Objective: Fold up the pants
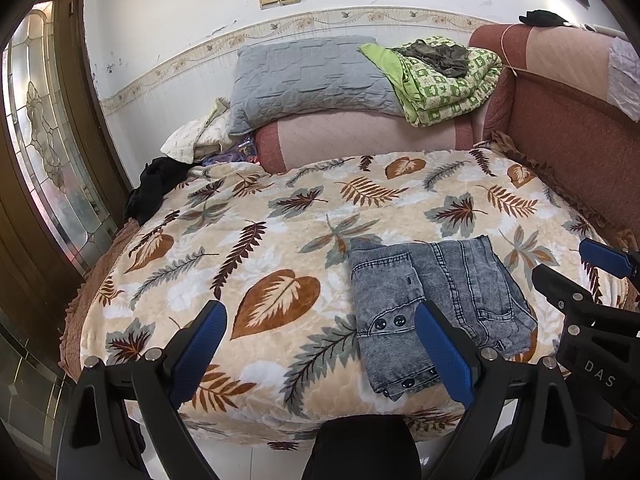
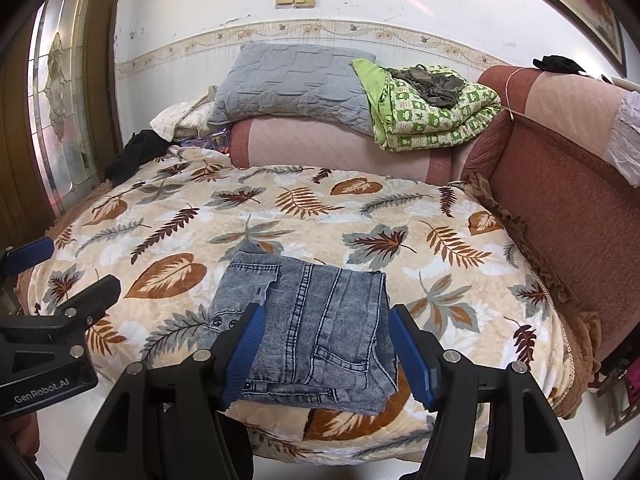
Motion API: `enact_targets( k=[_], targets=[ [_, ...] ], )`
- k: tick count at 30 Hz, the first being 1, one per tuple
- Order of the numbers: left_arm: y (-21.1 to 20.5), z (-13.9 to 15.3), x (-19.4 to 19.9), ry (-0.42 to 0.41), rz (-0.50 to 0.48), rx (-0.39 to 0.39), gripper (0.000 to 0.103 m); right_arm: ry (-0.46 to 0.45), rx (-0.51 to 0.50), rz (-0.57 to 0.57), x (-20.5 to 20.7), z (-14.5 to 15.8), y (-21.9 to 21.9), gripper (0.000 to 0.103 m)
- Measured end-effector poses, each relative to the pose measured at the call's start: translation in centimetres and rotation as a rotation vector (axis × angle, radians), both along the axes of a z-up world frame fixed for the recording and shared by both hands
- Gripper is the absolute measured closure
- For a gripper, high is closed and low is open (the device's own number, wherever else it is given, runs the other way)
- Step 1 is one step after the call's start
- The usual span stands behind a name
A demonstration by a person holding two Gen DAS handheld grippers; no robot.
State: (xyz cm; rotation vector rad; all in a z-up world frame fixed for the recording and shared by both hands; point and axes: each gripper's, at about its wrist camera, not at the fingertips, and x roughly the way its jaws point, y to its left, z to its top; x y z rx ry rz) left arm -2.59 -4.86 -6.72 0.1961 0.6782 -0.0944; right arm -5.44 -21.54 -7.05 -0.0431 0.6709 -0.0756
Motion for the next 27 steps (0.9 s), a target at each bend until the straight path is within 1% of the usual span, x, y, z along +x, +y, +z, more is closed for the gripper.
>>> enact_targets(
  k=[5, 12, 27],
  targets=[
    [0.3, -0.5, 0.6, 0.022, 0.006, -0.013, 0.008, 0.017, -0.001, 0.012, 0.5, -0.8, 0.1, 0.035],
    [0.8, -0.9, 0.9, 0.034, 0.011, -0.028, 0.008, 0.026, -0.005, 0.025, 0.7, -1.1, 0.6, 0.035],
    [2.7, -1.1, 1.4, 0.036, 0.035, -0.078, 0.008, 0.025, -0.048, 0.077, 0.8, -1.2, 3.0, 0.035]
  ],
)
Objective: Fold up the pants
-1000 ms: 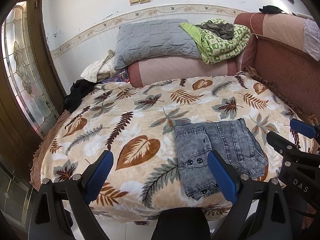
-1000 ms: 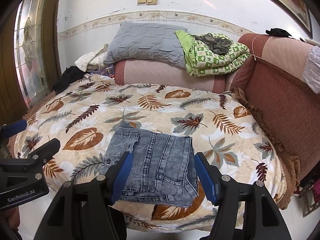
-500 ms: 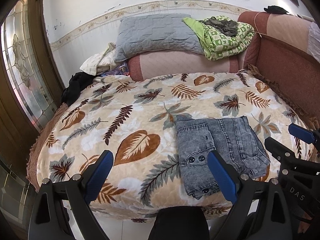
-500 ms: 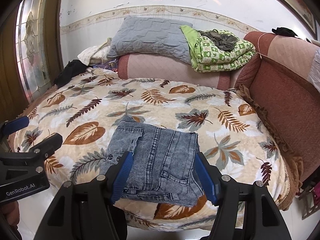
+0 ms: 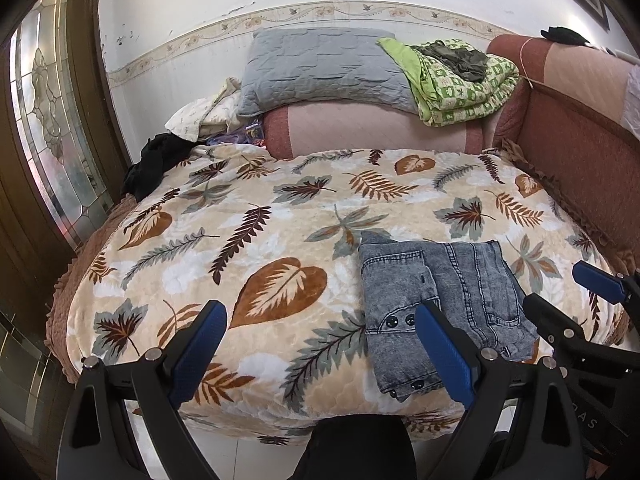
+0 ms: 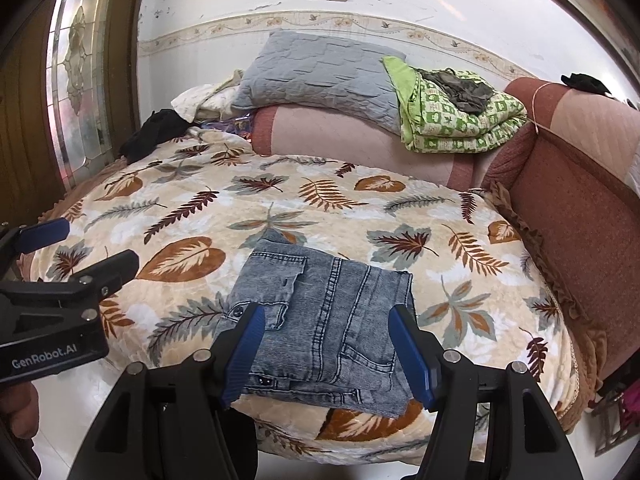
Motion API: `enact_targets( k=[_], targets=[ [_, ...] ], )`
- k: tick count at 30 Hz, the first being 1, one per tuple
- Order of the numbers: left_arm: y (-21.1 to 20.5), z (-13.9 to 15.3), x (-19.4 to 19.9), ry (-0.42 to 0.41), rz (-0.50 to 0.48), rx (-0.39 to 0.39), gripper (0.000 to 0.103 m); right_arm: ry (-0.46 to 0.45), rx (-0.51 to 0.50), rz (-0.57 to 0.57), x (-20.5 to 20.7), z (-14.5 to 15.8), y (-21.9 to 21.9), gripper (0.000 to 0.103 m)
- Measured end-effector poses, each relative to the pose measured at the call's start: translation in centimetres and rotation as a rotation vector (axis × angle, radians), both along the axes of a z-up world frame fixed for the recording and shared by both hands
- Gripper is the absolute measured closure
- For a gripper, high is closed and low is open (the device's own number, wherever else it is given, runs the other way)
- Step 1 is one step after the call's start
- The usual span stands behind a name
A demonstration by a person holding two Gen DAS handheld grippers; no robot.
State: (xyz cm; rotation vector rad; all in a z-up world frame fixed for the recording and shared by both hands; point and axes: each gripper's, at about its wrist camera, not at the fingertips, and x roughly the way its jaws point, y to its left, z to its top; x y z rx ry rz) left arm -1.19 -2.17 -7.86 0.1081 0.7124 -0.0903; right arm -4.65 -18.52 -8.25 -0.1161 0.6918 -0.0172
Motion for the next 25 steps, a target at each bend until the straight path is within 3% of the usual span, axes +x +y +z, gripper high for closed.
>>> enact_targets(
  k=[25],
  targets=[
    [1.2, -1.0, 3.0, 0.044, 0.007, -0.056, 0.008, 0.042, -0.012, 0.056, 2.4, -1.7, 1.6, 0.035]
  ],
)
